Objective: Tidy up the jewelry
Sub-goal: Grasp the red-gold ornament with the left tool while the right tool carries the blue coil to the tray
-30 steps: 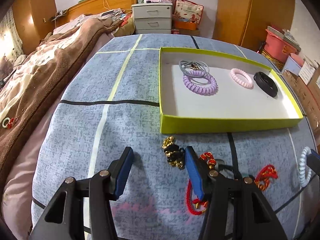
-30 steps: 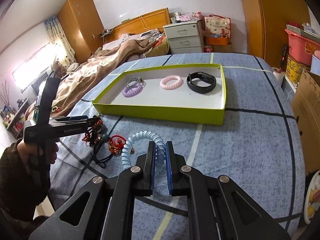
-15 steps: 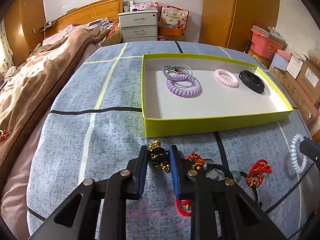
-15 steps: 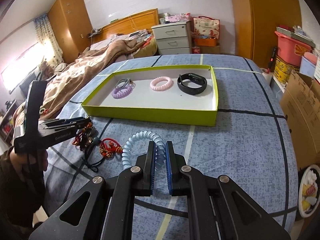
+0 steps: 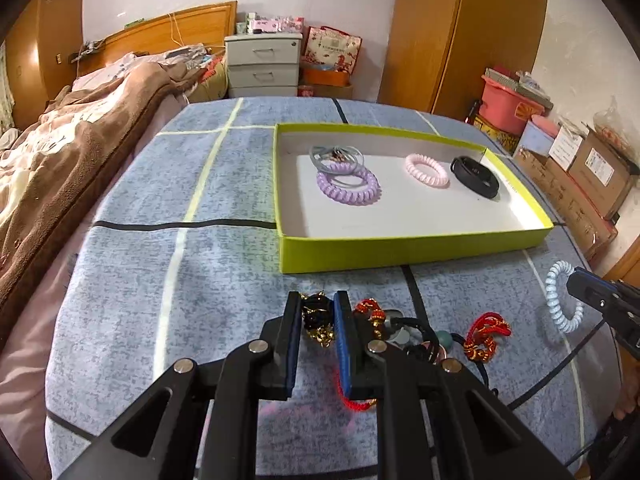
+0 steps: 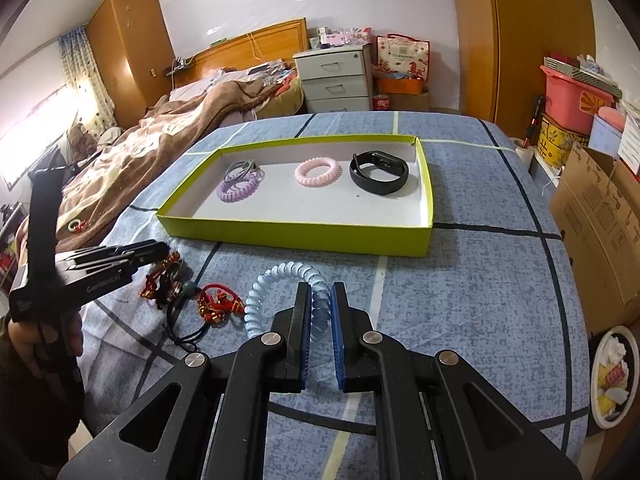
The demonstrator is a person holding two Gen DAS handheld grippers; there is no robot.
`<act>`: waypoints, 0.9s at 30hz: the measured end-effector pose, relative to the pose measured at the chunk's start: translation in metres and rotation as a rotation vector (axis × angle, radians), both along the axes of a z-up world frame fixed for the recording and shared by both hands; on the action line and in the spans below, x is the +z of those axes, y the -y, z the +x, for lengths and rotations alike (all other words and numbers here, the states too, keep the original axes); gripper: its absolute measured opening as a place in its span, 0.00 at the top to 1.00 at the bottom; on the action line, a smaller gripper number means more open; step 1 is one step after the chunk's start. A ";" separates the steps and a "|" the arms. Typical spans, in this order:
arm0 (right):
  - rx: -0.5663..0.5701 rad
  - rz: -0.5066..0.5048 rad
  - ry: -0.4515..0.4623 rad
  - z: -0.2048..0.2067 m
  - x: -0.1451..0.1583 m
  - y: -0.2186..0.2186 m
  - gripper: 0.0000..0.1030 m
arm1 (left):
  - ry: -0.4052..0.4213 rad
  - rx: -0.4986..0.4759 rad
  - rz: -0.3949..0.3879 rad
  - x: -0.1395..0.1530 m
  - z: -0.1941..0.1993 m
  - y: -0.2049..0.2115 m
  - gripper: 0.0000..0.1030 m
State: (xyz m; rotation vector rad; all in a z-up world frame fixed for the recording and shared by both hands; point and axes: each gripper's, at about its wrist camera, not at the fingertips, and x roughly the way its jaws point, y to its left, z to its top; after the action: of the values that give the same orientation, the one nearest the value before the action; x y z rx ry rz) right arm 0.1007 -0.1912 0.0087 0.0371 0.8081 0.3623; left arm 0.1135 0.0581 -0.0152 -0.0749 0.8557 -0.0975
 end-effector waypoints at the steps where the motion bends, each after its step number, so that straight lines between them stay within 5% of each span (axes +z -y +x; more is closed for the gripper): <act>1: 0.000 0.000 0.001 0.000 0.000 0.001 0.90 | 0.008 0.001 -0.003 0.002 -0.002 -0.002 0.84; 14: 0.003 0.007 0.046 0.031 0.029 -0.001 0.90 | 0.105 -0.050 -0.027 0.045 0.006 -0.002 0.84; 27: -0.046 -0.024 -0.011 0.096 0.017 0.005 0.90 | 0.088 -0.123 -0.088 0.046 0.054 0.024 0.84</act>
State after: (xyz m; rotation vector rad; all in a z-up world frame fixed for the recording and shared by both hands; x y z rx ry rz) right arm 0.1970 -0.1961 0.0260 0.0352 0.8211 0.3087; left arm 0.1672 0.0343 0.0311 -0.1000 0.7680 -0.2518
